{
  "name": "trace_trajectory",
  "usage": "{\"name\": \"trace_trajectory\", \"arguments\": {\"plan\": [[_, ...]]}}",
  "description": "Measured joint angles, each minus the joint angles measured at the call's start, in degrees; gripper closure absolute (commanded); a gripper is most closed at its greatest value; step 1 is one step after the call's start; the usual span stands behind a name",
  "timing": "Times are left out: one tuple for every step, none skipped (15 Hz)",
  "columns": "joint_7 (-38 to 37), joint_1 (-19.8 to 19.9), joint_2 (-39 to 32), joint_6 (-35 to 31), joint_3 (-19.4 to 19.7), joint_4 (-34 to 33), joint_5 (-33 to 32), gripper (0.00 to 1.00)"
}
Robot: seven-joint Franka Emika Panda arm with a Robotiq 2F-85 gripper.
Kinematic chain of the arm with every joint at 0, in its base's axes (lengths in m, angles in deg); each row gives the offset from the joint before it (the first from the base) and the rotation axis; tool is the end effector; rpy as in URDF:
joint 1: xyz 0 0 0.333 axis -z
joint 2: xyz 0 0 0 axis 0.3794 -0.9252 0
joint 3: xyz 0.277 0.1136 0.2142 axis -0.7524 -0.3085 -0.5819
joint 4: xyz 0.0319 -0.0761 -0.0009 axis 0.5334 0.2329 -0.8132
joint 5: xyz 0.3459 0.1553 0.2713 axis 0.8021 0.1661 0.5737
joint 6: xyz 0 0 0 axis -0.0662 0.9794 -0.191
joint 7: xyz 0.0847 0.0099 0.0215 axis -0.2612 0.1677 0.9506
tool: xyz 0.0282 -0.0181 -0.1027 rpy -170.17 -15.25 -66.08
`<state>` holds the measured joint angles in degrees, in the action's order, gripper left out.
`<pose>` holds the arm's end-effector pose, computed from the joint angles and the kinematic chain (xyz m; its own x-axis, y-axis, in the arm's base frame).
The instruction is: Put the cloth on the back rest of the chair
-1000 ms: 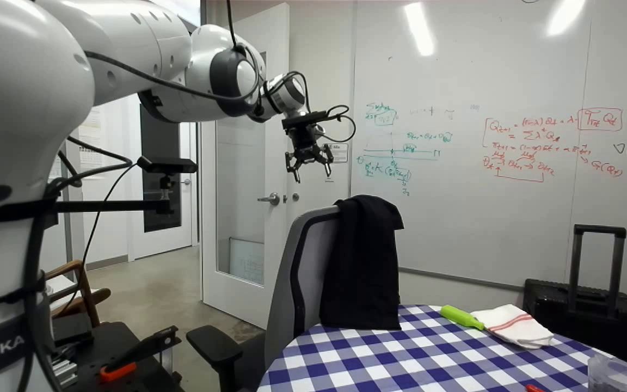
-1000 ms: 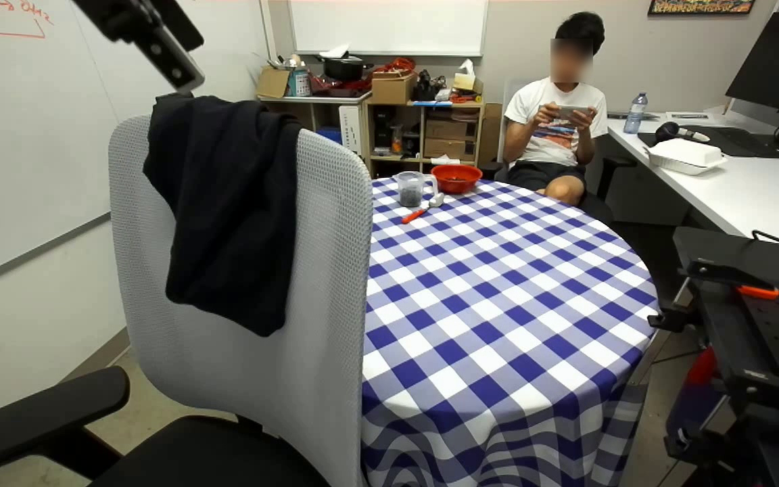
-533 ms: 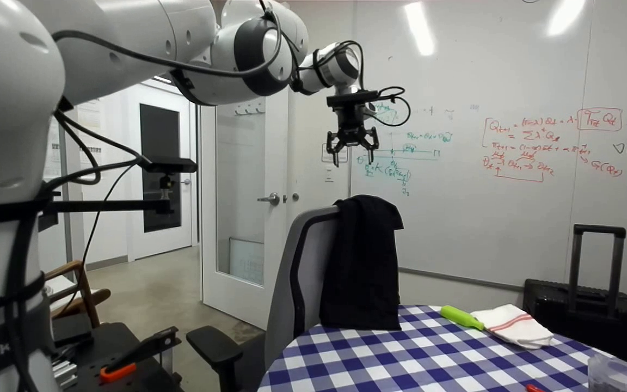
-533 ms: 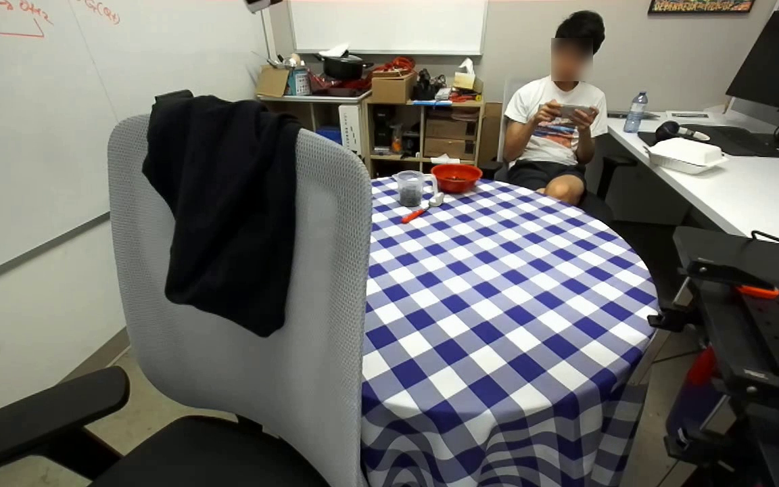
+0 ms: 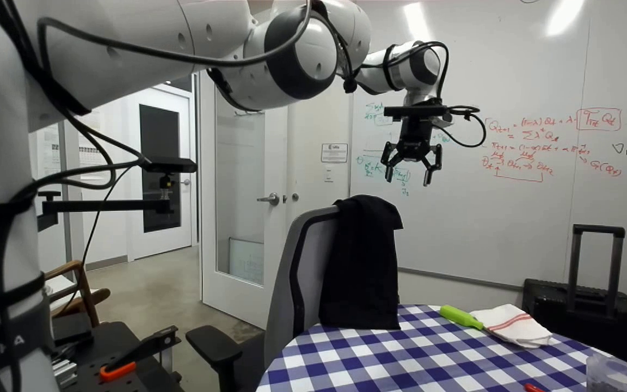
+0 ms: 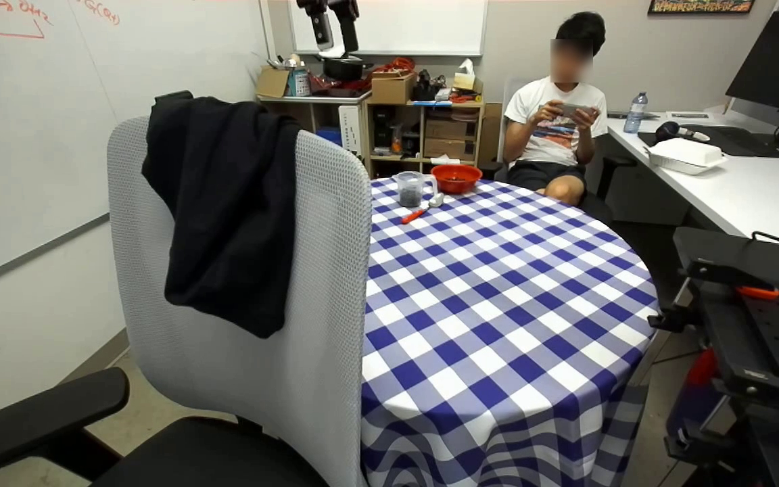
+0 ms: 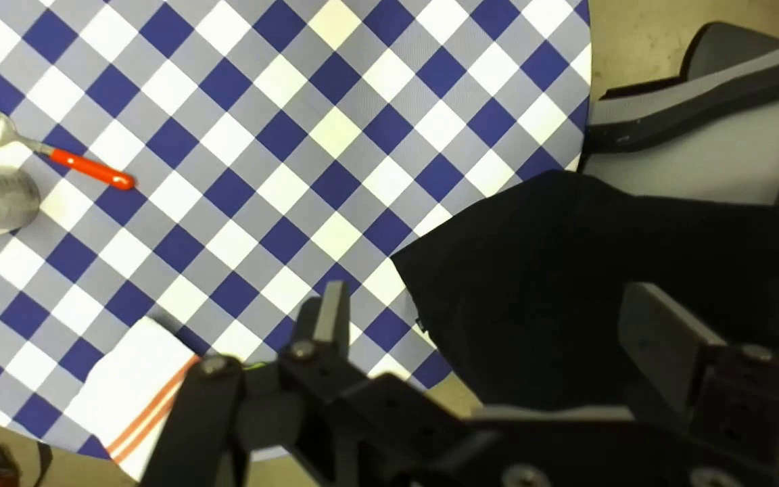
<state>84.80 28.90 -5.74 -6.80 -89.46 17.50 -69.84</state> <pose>0.8733 -0.1002 0.4338 0.9725 0.1456 -0.1820 0.1392 -0.9891 -0.0475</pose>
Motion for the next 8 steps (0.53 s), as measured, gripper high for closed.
{"name": "trace_trajectory", "arguments": {"plan": [[-2.14, 0.78, -0.83, -1.82, -0.09, -0.01, 0.82, 0.0], [-4.26, 1.36, -1.63, -3.84, -0.2, -0.02, 1.5, 0.0], [-6.44, 1.76, -2.43, -5.96, -0.27, -0.03, 2.12, 0.0], [-8.53, 2.09, -3.21, -7.88, -0.31, -0.03, 2.67, 0.0], [-10.14, 2.41, -3.91, -9.21, -0.35, -0.03, 3.1, 0.0], [-11.37, 2.78, -4.56, -10.17, -0.38, -0.02, 3.38, 0.0], [-11.72, 3.16, -5.06, -10.63, -0.38, -0.02, 3.4, 0.0], [-11.72, 3.59, -5.41, -10.69, -0.35, -0.02, 3.39, 0.0]]}}
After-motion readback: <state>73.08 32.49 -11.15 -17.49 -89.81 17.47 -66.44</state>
